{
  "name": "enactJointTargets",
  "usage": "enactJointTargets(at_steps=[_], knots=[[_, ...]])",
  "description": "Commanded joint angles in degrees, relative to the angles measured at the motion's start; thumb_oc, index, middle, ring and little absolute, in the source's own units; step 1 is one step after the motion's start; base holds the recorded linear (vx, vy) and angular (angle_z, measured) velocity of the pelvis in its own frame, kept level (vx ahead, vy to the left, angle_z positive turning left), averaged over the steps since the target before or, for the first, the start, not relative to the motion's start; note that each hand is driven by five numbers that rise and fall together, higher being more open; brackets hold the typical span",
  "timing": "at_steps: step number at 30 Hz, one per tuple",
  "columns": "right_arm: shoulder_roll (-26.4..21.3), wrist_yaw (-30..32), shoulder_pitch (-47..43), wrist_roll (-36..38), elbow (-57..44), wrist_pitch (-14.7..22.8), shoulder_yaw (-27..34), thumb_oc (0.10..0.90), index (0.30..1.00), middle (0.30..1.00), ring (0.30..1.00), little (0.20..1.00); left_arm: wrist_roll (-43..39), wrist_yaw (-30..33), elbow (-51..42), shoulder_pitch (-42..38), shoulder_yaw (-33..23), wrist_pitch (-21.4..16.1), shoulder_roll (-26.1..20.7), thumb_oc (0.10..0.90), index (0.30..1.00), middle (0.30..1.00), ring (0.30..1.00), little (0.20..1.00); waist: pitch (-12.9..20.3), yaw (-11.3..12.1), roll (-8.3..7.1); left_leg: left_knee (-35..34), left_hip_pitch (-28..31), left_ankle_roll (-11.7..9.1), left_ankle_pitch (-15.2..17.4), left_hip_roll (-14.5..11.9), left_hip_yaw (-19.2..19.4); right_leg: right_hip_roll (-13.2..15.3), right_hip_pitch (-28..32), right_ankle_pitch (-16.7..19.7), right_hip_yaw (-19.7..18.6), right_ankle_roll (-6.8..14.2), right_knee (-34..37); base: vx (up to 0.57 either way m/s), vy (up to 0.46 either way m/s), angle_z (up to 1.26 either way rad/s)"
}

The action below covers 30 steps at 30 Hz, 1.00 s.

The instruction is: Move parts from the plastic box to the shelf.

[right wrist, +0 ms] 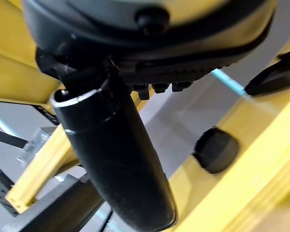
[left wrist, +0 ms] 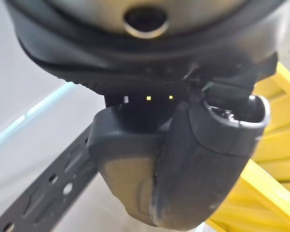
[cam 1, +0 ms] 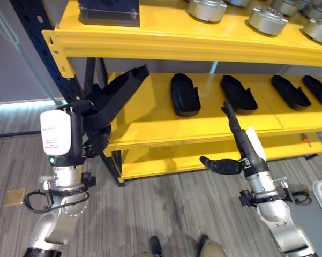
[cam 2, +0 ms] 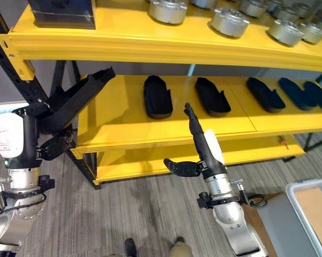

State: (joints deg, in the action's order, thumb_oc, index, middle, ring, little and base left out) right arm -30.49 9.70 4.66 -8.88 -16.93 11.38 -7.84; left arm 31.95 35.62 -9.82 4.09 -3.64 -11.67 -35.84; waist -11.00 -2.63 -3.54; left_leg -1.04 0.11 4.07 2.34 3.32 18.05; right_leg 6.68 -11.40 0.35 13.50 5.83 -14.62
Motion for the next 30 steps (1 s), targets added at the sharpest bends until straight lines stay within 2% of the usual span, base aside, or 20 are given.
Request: enactJointTargets(at_steps=[1,2,4,9,10,14,15,17,20,21,22,23,25,26,28,29,30], knots=[[-2.5,1.1,-5.8,2.0,-1.1,5.1,4.6,0.9,1.0,1.0,1.0,1.0,-1.2,3.5,-8.1,-3.8,-5.6,-2.4,-0.4,0.4,0.3,0.3,0.3,0.3,4.8,-0.5,-0.93,-3.9,5.6,-3.5,-0.1,-7.1,-4.7,2.1,6.6,1.3,-5.8,1.5,9.4,0.1,-0.158,0.4],[-2.8,0.9,-4.9,2.9,-1.4,5.4,5.2,0.9,1.0,1.0,1.0,1.0,-2.0,2.5,-8.4,-2.9,-5.1,-3.3,0.2,0.4,0.3,0.3,0.3,0.3,5.3,-0.9,-1.08,-3.8,5.9,-4.1,-0.3,-7.9,-5.0,0.6,7.0,1.3,-8.6,1.3,11.0,0.14,-0.214,0.23],[-2.9,0.6,-4.6,3.4,-1.9,5.5,5.3,0.9,1.0,1.0,1.0,1.0,-2.1,1.6,-9.1,-1.3,-5.2,-3.6,0.5,0.4,0.3,0.3,0.3,0.3,5.8,-0.3,-1.04,-3.5,6.2,-4.4,-0.7,-8.4,-4.5,0.8,8.2,2.1,-7.3,1.4,12.5,0.12,-0.188,-0.12],[-3.8,-0.6,-1.5,4.9,-2.6,5.9,7.2,0.9,1.0,1.0,1.0,1.0,-3.3,-0.4,-9.6,0.2,-4.3,-4.1,1.2,0.4,0.3,0.3,0.3,0.3,6.8,-1.1,-1.07,-3.0,6.7,-6.3,-1.6,-10.6,-4.3,-0.8,11.1,1.8,-5.9,0.7,15.4,0.09,-0.164,0.03],[-4.3,-0.9,-0.2,5.6,-3.2,6.0,8.2,0.9,1.0,1.0,1.0,1.0,-3.9,-1.0,-9.8,0.4,-4.1,-4.3,1.4,0.4,0.3,0.3,0.3,0.3,6.7,-1.5,-1.11,-1.7,6.6,-7.1,-1.5,-11.9,-4.6,-1.6,11.6,1.0,-5.4,-0.1,15.0,0.11,-0.266,0.07],[-5.0,-1.1,0.5,6.8,-3.7,6.6,8.8,0.9,1.0,1.0,1.0,1.0,-4.5,-1.8,-10.0,0.1,-3.3,-4.6,1.7,0.4,0.3,0.3,0.3,0.3,5.8,-1.7,-1.47,4.2,4.8,-8.6,-2.0,-14.1,-5.4,-2.9,12.4,-0.1,-5.2,-1.7,14.6,0.03,-0.222,0.07],[-5.5,-1.1,0.6,7.5,-4.1,6.9,9.2,0.9,1.0,1.0,1.0,1.0,-4.6,-2.2,-10.5,0.0,-3.1,-4.8,1.8,0.4,0.3,0.3,0.3,0.3,4.9,-1.4,-1.55,8.9,2.8,-9.6,-3.1,-15.1,-6.5,-3.6,13.3,-0.5,-4.9,-2.8,14.9,0.01,-0.205,0.04],[-6.1,-1.3,0.7,8.1,-4.1,7.0,9.3,0.9,1.0,1.0,1.0,1.0,-4.6,-2.8,-11.3,0.0,-2.8,-5.0,1.9,0.4,0.3,0.3,0.3,0.3,4.1,-0.9,-1.64,14.0,0.6,-10.0,-4.5,-15.6,-8.5,-4.2,14.4,-0.9,-4.9,-3.9,15.6,0.01,-0.192,0.13],[-6.8,-1.6,0.3,8.4,-4.5,7.1,9.2,0.9,1.0,1.0,1.0,1.0,-5.0,-2.8,-11.8,-0.4,-2.6,-4.9,2.1,0.4,0.3,0.3,0.3,0.3,2.7,0.5,-1.91,19.8,-2.9,-10.7,-6.1,-13.3,-14.6,-4.4,15.8,-0.7,-5.0,-4.6,16.9,-0.03,-0.097,0.07],[-6.6,-1.3,0.1,8.4,-4.3,7.1,9.2,0.9,1.0,1.0,1.0,1.0,-5.1,-2.7,-11.9,-0.8,-2.6,-4.7,2.2,0.4,0.3,0.3,0.3,0.3,2.6,0.3,-1.96,19.0,-3.9,-10.6,-5.7,-13.3,-16.0,-4.3,15.6,-0.8,-4.7,-4.5,17.2,-0.03,-0.032,-0.06],[-6.5,-1.1,0.1,8.3,-4.2,7.2,9.2,0.9,1.0,1.0,1.0,1.0,-5.1,-2.6,-12.0,-0.9,-2.6,-4.7,2.3,0.4,0.3,0.3,0.3,0.3,3.0,-0.4,-1.78,16.1,-3.7,-10.5,-5.6,-14.4,-15.9,-4.3,15.5,-0.7,-4.3,-4.1,17.6,0.06,0.079,0.07],[-6.6,-0.7,0.8,7.8,-4.5,7.2,9.8,0.9,1.0,1.0,1.0,1.0,-5.2,-2.7,-12.9,-0.8,-2.8,-5.1,2.9,0.4,0.3,0.3,0.3,0.3,4.1,-1.9,-1.23,7.0,-2.4,-11.0,-6.3,-18.7,-13.2,-3.7,15.5,-0.7,-3.6,-2.9,18.2,0.09,0.131,0.3],[-6.7,0.3,0.4,7.5,-4.6,7.4,9.6,0.9,1.0,1.0,1.0,1.0,-5.1,-2.4,-13.0,-2.3,-2.0,-5.3,3.1,0.4,0.3,0.3,0.3,0.3,4.3,-2.0,-0.58,1.2,-1.8,-11.6,-10.1,-20.8,-12.0,-2.7,14.9,-0.6,-3.5,-2.2,18.0,0.05,0.14,0.62],[-6.7,0.4,0.2,7.5,-4.5,7.5,9.6,0.9,1.0,1.0,1.0,1.0,-5.1,-2.3,-12.9,-2.5,-2.0,-5.3,3.1,0.4,0.3,0.3,0.3,0.3,4.3,-2.0,-0.52,0.5,-1.6,-11.6,-10.6,-20.8,-12.0,-2.7,14.7,-0.6,-3.5,-2.2,17.9,0.02,0.091,0.31],[-6.7,0.9,-0.6,7.1,-4.0,7.6,8.7,0.9,1.0,1.0,1.0,1.0,-4.9,-1.7,-12.6,-3.8,-1.2,-5.5,3.0,0.4,0.3,0.3,0.3,0.3,4.7,-2.2,0.62,-2.7,-0.6,-11.7,-10.4,-20.4,-13.9,-2.9,14.7,-0.8,-4.5,-1.4,19.0,0.08,0.119,-0.32],[-6.4,1.0,-0.1,6.6,-4.1,7.6,8.7,0.9,1.0,1.0,1.0,1.0,-4.7,-2.0,-12.9,-4.4,-0.2,-5.6,3.7,0.4,0.3,0.3,0.3,0.3,5.6,-3.4,1.76,-3.7,0.6,-12.5,-10.1,-20.5,-10.8,-2.6,15.1,-0.3,-4.5,-1.1,19.6,0.14,0.176,-0.52],[-6.2,1.0,-0.1,6.6,-4.2,7.5,8.5,0.9,1.0,1.0,1.0,1.0,-4.6,-1.9,-13.2,-4.9,0.4,-5.6,3.6,0.4,0.3,0.3,0.3,0.3,6.0,-3.4,2.19,-4.0,1.5,-12.6,-9.6,-20.0,-10.3,-2.2,15.3,-0.1,-4.6,-1.0,19.6,0.14,0.179,-0.45]])
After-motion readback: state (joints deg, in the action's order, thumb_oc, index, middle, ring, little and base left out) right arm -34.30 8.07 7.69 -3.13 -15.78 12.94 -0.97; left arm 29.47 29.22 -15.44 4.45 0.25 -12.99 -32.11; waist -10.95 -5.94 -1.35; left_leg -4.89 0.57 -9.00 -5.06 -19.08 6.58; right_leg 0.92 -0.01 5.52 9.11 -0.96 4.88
